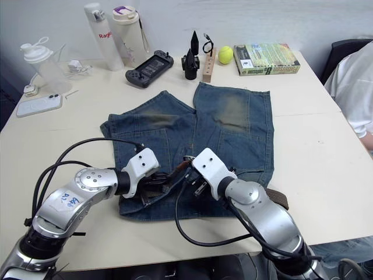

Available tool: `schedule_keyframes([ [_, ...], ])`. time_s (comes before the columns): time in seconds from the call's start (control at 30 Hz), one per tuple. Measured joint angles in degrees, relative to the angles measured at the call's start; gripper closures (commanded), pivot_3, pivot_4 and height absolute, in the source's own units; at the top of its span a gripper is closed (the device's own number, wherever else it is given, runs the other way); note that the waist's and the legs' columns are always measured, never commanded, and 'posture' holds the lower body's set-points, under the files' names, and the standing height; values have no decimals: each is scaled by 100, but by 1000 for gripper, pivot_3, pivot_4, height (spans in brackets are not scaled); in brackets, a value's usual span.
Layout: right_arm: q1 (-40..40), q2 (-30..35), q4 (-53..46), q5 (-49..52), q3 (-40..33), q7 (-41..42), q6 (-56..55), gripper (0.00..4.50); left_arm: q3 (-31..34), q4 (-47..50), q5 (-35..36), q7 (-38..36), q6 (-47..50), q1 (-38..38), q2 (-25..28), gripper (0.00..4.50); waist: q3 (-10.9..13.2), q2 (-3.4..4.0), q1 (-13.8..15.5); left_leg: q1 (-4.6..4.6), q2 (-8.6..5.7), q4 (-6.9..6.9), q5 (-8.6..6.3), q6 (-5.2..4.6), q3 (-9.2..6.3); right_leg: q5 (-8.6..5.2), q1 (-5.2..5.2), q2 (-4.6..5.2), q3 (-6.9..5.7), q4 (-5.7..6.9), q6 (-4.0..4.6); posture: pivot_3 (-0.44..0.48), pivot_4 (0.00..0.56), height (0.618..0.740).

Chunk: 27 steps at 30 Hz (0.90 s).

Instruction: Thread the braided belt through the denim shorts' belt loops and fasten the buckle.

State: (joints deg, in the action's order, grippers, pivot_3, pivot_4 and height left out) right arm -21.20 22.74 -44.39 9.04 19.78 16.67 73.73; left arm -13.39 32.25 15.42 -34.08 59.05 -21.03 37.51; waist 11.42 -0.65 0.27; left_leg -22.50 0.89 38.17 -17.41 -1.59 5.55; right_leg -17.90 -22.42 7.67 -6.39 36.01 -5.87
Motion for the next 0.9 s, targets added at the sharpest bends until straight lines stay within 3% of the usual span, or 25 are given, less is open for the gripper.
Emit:
schedule_keyframes([
  [0.47,-3,23,0,-4,29,-50,-88,4378,85,33,9,360,231,89,-128,4500,-13,-3,-26,2,0,0,0,0,0,0,0,1,7,-1,0,0,150,717],
  [0.9,-467,902,95,-211,921,183,-500,4378,-282,-456,-115,532,230,-351,-608,4500,-48,-12,104,7,-4,2,0,0,-1,0,5,6,7,-1,0,0,150,717],
])
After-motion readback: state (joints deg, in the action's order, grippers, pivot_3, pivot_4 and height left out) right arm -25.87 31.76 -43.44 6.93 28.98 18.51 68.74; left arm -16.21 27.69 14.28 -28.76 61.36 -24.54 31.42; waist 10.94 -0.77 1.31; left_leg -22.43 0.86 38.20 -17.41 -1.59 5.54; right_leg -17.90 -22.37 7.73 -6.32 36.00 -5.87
